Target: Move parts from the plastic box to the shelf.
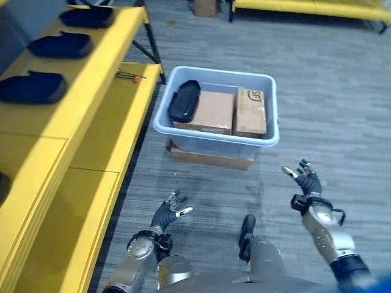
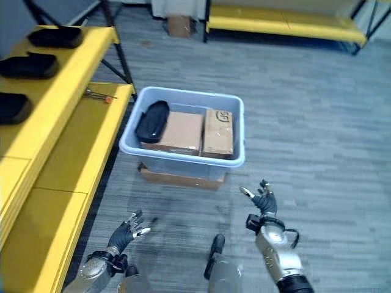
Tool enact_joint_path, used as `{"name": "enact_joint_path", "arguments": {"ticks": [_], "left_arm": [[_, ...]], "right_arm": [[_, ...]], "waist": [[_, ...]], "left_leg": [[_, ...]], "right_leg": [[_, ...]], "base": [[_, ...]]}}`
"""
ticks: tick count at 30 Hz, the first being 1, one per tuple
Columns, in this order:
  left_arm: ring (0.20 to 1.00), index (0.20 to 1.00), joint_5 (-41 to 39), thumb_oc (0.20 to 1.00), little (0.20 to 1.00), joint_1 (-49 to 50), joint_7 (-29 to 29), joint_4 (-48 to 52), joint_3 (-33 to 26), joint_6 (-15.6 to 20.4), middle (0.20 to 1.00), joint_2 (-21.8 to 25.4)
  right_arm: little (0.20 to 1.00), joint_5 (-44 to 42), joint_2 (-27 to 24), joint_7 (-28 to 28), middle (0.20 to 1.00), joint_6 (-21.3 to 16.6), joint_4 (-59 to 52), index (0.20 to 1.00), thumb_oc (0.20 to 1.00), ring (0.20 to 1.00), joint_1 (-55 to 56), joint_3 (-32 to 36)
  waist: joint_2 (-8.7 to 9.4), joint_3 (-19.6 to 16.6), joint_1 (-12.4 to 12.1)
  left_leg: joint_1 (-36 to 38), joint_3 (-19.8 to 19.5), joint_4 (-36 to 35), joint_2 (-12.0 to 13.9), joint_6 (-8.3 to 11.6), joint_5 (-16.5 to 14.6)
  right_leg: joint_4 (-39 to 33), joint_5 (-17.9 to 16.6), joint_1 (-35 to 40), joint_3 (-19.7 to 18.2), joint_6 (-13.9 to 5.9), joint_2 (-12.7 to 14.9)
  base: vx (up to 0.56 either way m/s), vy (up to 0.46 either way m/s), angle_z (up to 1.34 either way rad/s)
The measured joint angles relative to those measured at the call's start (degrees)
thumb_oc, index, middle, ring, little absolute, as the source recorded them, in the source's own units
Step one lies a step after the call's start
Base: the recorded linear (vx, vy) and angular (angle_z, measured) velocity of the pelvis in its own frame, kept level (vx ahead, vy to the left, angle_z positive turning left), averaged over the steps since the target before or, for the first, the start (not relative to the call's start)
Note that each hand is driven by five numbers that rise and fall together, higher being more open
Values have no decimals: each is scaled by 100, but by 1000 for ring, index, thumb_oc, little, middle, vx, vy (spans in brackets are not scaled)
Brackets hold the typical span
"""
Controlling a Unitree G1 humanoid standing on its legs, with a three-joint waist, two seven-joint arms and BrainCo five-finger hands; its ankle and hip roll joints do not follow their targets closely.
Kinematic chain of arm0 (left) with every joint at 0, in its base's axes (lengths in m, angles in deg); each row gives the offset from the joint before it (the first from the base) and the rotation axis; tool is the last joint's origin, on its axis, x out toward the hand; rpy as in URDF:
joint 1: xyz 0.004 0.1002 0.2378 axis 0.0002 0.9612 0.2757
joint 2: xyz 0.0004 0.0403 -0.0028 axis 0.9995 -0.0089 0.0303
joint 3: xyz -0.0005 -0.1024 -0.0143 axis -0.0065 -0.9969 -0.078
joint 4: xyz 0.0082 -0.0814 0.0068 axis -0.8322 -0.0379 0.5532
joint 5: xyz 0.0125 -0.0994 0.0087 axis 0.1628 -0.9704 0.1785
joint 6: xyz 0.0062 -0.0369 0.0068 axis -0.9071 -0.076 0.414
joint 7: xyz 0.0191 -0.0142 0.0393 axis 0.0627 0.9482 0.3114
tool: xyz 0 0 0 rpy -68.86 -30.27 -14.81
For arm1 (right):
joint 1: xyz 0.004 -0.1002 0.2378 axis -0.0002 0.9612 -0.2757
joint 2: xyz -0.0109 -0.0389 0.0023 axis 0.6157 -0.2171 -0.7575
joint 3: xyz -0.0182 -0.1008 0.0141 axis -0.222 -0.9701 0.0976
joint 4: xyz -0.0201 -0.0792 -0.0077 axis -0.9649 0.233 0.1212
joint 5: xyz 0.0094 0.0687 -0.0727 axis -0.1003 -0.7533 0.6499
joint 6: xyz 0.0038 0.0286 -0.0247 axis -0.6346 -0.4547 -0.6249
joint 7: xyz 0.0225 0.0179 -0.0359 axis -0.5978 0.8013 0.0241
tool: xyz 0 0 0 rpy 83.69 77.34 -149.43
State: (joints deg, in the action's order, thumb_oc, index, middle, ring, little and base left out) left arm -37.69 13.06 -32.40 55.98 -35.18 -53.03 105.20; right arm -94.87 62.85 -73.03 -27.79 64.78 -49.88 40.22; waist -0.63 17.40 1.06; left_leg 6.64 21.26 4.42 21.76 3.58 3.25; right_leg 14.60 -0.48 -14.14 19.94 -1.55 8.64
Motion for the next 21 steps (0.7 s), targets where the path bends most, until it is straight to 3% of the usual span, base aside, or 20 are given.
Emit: {"name": "enact_joint_path", "arguments": {"ticks": [4, 6, 8, 9, 10, 11, 12, 13, 15, 17, 21], "left_arm": [[1000, 1000, -234, 1000, 1000, -245, -62, 134, -181, 442, 1000, 90], [1000, 1000, -459, 1000, 1000, -384, -44, 133, -206, 572, 1000, 75], [1000, 1000, -397, 1000, 1000, -508, -34, 81, -225, 599, 1000, 64], [1000, 1000, -273, 1000, 1000, -560, -32, -5, -162, 587, 1000, 61], [1000, 1000, -127, 1000, 1000, -573, -36, -36, -90, 587, 1000, 68], [1000, 1000, 234, 1000, 1000, -579, 15, 24, 139, 657, 1000, 150], [1000, 1000, 395, 1000, 1000, -525, 195, 94, 194, 854, 1000, 158], [1000, 1000, 479, 1000, 1000, -471, 378, 181, 181, 1062, 1000, 177], [1000, 1000, 282, 1000, 1000, -476, 646, 463, -17, 1275, 1000, 238], [1000, 1000, 24, 1000, 1000, -519, 709, 692, -331, 1424, 1000, 199], [1000, 1000, -290, 1000, 1000, -704, 899, 681, -611, 1625, 1000, 25]], "right_arm": [[1000, 158, -176, 18, 1000, -96, 16, 1000, 1000, 1000, -139, 133], [1000, 258, -180, 29, 1000, -259, 14, 1000, 1000, 1000, -164, 105], [1000, 261, -166, 14, 1000, -465, -6, 1000, 1000, 1000, -98, 109], [1000, 264, -164, 11, 1000, -525, -4, 1000, 1000, 1000, -106, 114], [1000, 265, -162, 4, 1000, -582, -6, 1000, 1000, 1000, -117, 117], [1000, 263, -142, 11, 1000, -782, -5, 1000, 1000, 1000, -8, 193], [1000, 250, -150, 91, 1000, -833, -7, 1000, 1000, 1000, 65, 235], [1000, 249, -136, 166, 1000, -846, -5, 1000, 1000, 1000, 144, 229], [1000, 254, -79, 205, 1000, -970, -22, 1000, 1000, 1000, 308, 156], [1000, 257, -53, 223, 1000, -1028, -22, 1000, 1000, 1000, 271, 139], [1000, 262, -31, 253, 1000, -1089, -37, 1000, 1000, 1000, 206, -23]], "waist": [[112, 112, 134], [184, 159, 170], [212, 209, 102], [216, 222, 100], [221, 226, 125], [217, 223, 266], [179, 206, 275], [105, 187, 282], [117, 183, 261], [-10, 144, 280], [-87, 86, 293]], "left_leg": [[-151, 41, -185, 213, -13, 693], [-103, -12, -216, 305, 301, 1171], [-214, 15, 160, 483, 255, 1481], [-349, -26, 519, 548, 344, 1367], [-408, -75, 710, 448, 510, 1019], [-556, 32, 716, -131, 591, 30], [-552, 192, 620, -347, 543, -23], [-522, 446, 577, -358, 437, -24], [-331, 467, 482, -352, 424, 15], [-278, 474, 453, -413, 424, 14], [-125, 482, 484, -473, 424, 13]], "right_leg": [[735, 569, -592, -15, 360, -137], [1056, 871, -695, 11, 413, -211], [961, 956, -573, -27, 574, -409], [839, 935, -416, -140, 656, -440], [686, 897, -277, -177, 689, -459], [51, 669, 214, -193, 682, -485], [-195, 616, 433, -160, 673, -560], [-272, 590, 570, -149, 710, -697], [-255, 684, 662, -151, 633, -749], [-169, 666, 642, -165, 656, -711], [5, 726, 657, -63, 575, -601]], "base": [[83, -283, -20], [100, -284, -12], [88, -171, -20], [129, -127, -21], [197, -153, -7], [172, -108, 0], [136, -58, -10], [71, 33, -9], [73, 53, -12], [82, 16, -21], [81, -41, -15]]}}
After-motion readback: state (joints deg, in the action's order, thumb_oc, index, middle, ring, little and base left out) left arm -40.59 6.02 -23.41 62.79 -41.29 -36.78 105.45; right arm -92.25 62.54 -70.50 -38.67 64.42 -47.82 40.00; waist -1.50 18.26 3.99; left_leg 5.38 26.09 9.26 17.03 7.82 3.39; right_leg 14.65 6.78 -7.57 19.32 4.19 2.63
